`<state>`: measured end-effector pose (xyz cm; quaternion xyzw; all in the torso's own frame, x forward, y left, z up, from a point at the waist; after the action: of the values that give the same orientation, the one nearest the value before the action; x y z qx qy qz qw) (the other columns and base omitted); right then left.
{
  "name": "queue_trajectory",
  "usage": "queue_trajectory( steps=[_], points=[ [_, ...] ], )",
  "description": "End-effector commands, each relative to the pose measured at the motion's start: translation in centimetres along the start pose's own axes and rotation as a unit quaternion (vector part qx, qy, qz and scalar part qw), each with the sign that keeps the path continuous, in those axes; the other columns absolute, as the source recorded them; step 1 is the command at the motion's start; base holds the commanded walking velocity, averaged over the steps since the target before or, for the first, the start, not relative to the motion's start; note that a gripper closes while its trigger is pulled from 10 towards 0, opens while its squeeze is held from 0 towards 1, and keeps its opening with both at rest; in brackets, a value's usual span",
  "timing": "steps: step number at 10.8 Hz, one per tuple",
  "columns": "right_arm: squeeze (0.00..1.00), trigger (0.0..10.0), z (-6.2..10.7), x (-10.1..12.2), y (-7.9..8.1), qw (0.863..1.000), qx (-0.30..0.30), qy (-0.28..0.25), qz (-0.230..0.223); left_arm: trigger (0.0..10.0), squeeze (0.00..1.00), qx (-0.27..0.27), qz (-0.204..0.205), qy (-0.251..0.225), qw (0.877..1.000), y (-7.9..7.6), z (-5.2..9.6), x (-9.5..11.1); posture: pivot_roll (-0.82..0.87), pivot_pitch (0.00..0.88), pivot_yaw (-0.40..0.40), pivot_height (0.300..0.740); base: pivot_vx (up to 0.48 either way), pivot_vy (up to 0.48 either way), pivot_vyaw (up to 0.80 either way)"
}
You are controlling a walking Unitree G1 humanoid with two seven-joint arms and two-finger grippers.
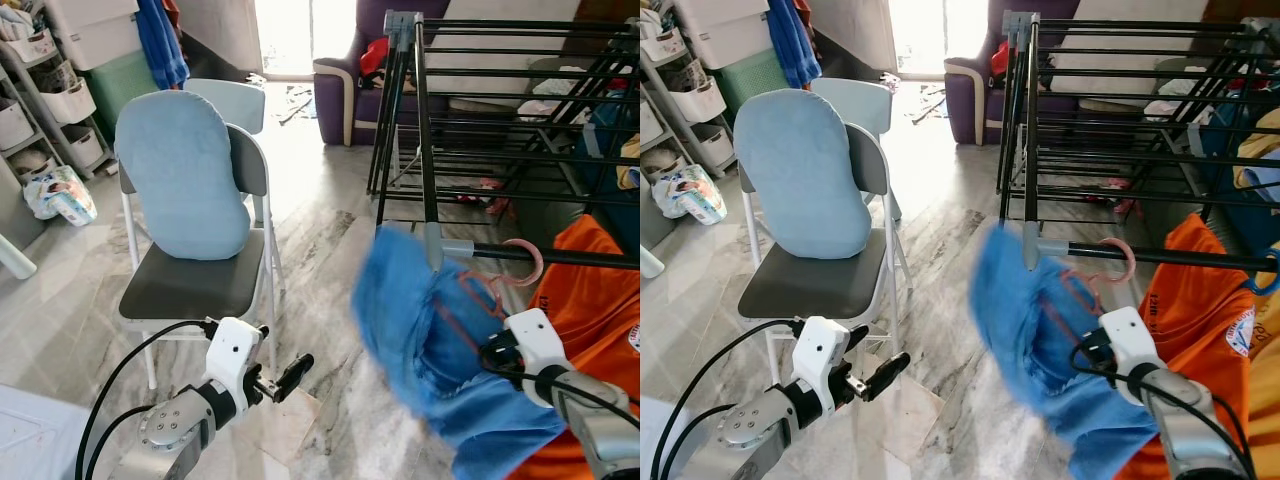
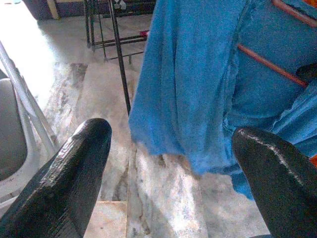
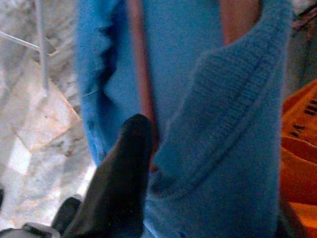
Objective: Hang hanger
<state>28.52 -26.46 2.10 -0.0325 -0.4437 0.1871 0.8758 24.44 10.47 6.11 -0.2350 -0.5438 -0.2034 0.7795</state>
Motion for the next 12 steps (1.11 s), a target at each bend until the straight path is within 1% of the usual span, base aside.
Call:
queue_trajectory(
  steps=[1, 4, 6, 7, 8, 9, 10, 12],
  points=[
    [0.0, 0.0, 0.0, 0.6, 0.8, 1.0, 0.01, -0.01, -0.009, 10.0, 0.0, -0.002, -0.007, 0.008, 1.0, 0.2, 0.0, -0.2, -0.12, 0.012, 0.052, 0.74, 0.0, 0.0, 0.0],
    [0.0, 0.0, 0.2, 0.8, 2.0, 1.0, 0.018, -0.017, -0.011, 10.0, 0.0, -0.008, -0.014, 0.01, 1.0, 0.2, -0.2, 0.0, -0.13, 0.015, 0.058, 0.74, 0.0, 0.0, 0.0],
    [0.0, 0.0, 0.3, 0.4, 2.2, 1.0, 0.015, -0.012, -0.015, 10.0, 0.0, -0.01, -0.015, 0.013, 1.0, 0.0, 0.1, -0.2, -0.11, 0.013, 0.054, 0.74, 0.0, 0.0, 0.0],
    [0.0, 0.0, 0.2, 0.8, 2.3, 1.0, 0.014, -0.017, -0.013, 10.0, 0.0, -0.006, -0.014, 0.013, 1.0, 0.1, 0.1, -0.2, -0.11, 0.014, 0.045, 0.74, 0.0, 0.0, 0.0],
    [0.0, 0.0, 0.0, 1.9, 2.3, 0.999, 0.011, -0.036, -0.014, 10.0, 0.0, -0.003, -0.012, 0.013, 1.0, 0.1, 0.1, -0.3, -0.11, 0.016, 0.041, 0.74, 0.0, 0.0, 0.0],
    [0.0, 0.0, 0.0, 2.5, 2.3, 0.998, 0.01, -0.051, -0.024, 10.0, 0.0, -0.003, -0.012, 0.013, 1.0, 0.0, 0.2, -0.4, -0.11, 0.017, 0.035, 0.74, 0.0, 0.0, 0.0],
    [0.0, 0.0, 0.0, 3.0, 2.5, 0.998, 0.013, -0.059, -0.024, 10.0, 0.0, -0.002, -0.012, 0.014, 1.0, 0.0, 0.3, -0.5, -0.1, 0.016, 0.034, 0.74, 0.0, 0.0, 0.0],
    [0.0, 0.0, 0.0, 3.1, 2.3, 0.997, -0.001, -0.07, -0.024, 10.0, 0.0, -0.003, -0.013, 0.015, 1.0, -0.2, 0.2, -0.5, -0.11, 0.011, 0.026, 0.74, 0.0, 0.0, 0.0]
  ],
)
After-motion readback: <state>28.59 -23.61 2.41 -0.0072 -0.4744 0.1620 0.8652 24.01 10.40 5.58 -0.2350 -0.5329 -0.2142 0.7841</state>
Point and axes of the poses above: a point about 5 cm out from each wrist's last joint towards the gripper, its own z axis pointing back from the gripper into the wrist, its own x axis along the axis of the wrist's last joint, y = z × x, the point moved 4 cm from there along -z, pointing out of the wrist towards the gripper, and after that the axes turned 2 degrees about z, right-handed, at the moved point
